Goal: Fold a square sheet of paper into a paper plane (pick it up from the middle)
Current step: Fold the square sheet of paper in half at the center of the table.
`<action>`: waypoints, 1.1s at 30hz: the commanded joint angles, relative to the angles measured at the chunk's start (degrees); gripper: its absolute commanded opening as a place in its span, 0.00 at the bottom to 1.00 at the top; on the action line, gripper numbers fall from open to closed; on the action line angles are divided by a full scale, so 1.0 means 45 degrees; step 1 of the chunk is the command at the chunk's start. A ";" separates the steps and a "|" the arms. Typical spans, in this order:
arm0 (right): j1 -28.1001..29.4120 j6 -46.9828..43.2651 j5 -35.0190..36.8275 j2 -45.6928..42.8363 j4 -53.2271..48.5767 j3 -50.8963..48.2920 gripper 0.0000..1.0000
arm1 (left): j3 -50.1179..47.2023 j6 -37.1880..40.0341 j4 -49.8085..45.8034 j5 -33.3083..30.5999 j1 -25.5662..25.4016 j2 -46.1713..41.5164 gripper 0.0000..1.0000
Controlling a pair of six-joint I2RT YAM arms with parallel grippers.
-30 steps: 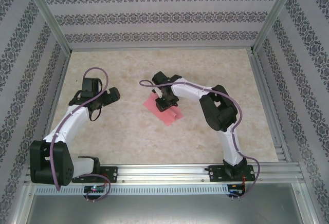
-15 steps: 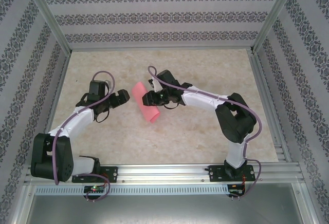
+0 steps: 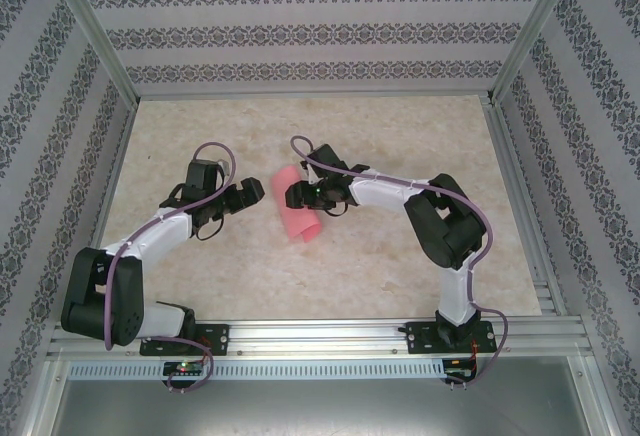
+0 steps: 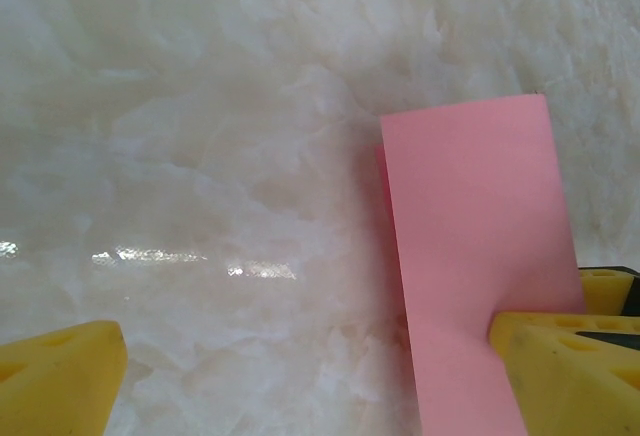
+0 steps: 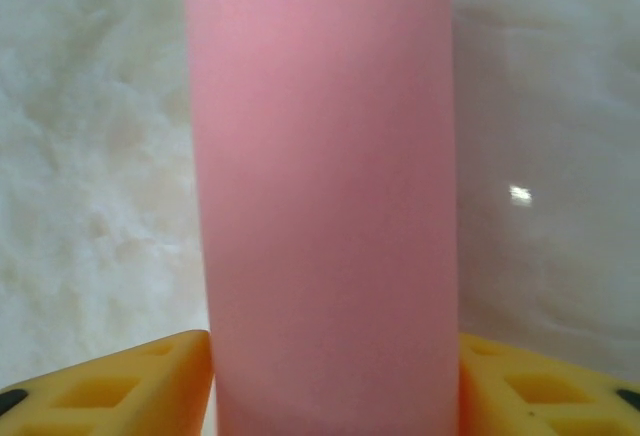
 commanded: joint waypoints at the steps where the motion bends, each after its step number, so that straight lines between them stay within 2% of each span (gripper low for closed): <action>1: -0.0148 -0.0423 0.1358 -0.0272 -0.0755 -0.0184 0.64 | -0.0040 -0.0222 0.0579 -0.0092 -0.0152 0.0105 0.98; 9: -0.0276 -0.1387 0.2796 -0.0592 -0.2178 0.0152 0.73 | 0.0040 -0.0215 0.0602 -0.0079 -0.0411 0.0369 0.98; 19: -0.0847 -0.1697 0.1210 -0.0535 -0.1813 -0.0189 0.65 | 0.0202 -0.0956 0.1076 0.0275 -0.0896 0.0774 0.94; 22: -0.0841 -0.1639 0.1208 -0.0319 -0.1690 -0.0182 0.65 | 0.0601 -0.1124 0.1084 0.0516 -0.1257 0.1238 0.89; 27: -0.0784 -0.1812 0.1358 0.0026 -0.1910 -0.0035 0.64 | 0.1365 -0.1358 0.1513 0.0882 -0.1919 0.2323 0.76; 33: -0.0528 -0.2108 0.1766 0.0439 -0.2136 0.0050 0.65 | 0.1705 -0.1776 0.2345 0.0878 -0.2232 0.3234 0.62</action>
